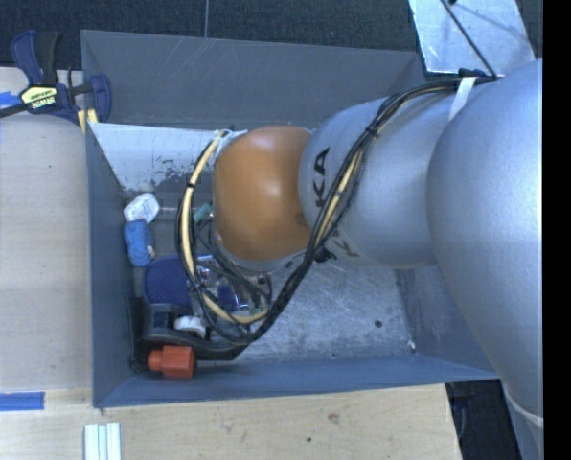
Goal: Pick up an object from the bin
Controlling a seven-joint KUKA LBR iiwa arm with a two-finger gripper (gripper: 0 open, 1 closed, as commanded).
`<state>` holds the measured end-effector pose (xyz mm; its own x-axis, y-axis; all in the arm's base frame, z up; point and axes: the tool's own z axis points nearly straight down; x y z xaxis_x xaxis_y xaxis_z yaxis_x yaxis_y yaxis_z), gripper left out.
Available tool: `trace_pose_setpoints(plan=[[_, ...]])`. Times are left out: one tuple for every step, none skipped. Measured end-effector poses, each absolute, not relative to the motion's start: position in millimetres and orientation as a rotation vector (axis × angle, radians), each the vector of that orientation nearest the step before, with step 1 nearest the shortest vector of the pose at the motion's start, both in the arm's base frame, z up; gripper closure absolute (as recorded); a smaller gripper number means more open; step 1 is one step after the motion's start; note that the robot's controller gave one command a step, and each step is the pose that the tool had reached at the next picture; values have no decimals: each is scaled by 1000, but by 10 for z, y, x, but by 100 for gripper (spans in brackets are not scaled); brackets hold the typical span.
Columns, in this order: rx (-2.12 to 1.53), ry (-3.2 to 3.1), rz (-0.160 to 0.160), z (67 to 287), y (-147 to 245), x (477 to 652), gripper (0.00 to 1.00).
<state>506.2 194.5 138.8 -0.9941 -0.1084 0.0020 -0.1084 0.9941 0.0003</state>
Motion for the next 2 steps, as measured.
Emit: trace_pose_setpoints(plan=[[904,-3018,-1,2214,1906,5037,100],[705,-3060,-1,1662,2068,5004,100]])
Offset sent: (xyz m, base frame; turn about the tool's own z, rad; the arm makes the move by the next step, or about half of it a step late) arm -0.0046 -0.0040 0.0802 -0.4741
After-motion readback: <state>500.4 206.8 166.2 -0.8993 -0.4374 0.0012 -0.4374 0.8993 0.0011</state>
